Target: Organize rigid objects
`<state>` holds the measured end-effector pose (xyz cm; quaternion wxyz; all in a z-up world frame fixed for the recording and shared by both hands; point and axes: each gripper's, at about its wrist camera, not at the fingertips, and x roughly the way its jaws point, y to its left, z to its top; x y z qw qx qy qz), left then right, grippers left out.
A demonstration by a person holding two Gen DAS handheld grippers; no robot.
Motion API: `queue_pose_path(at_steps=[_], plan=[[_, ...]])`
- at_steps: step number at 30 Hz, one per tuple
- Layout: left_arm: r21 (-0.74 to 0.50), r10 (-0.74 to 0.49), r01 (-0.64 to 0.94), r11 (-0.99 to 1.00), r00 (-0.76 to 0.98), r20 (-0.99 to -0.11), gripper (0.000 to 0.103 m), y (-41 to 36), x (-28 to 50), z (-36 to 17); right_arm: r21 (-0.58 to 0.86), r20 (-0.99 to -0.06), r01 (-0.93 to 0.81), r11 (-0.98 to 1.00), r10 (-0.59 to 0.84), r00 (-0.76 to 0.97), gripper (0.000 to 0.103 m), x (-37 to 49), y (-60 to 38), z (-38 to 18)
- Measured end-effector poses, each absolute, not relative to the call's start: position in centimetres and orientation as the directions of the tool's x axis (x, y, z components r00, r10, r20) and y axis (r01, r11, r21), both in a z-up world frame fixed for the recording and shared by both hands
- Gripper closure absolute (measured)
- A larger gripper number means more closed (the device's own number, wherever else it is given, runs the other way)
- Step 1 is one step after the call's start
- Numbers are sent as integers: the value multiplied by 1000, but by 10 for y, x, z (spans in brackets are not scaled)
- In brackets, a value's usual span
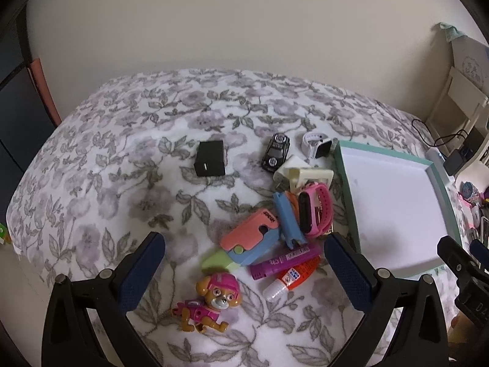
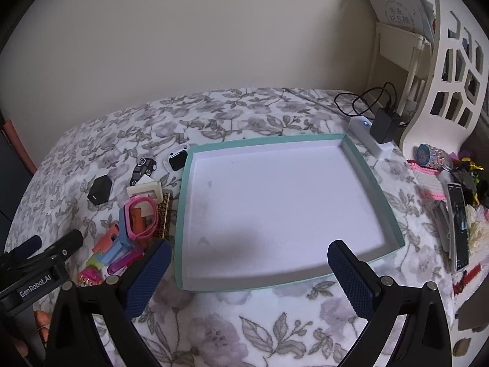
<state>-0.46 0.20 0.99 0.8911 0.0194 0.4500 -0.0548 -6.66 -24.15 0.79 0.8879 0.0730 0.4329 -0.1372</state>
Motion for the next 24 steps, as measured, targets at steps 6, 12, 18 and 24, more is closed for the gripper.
queue_pose_path(at_steps=[6, 12, 18, 24], plan=[[-20, -84, 107, 994, 629, -773, 0, 2, -7, 17, 13, -782, 299, 954, -176, 597, 0, -69, -240, 15], [-38, -98, 109, 993, 618, -780, 0, 1, -8, 17, 13, -780, 288, 957, -171, 602, 0, -69, -238, 16], [-13, -77, 109, 994, 606, -792, 0, -1, -8, 16, 10, -776, 275, 961, -166, 609, 0, -68, -235, 17], [-1, -65, 107, 994, 604, -795, 0, 1, -8, 15, 23, -774, 279, 960, -160, 613, 0, -67, -236, 16]])
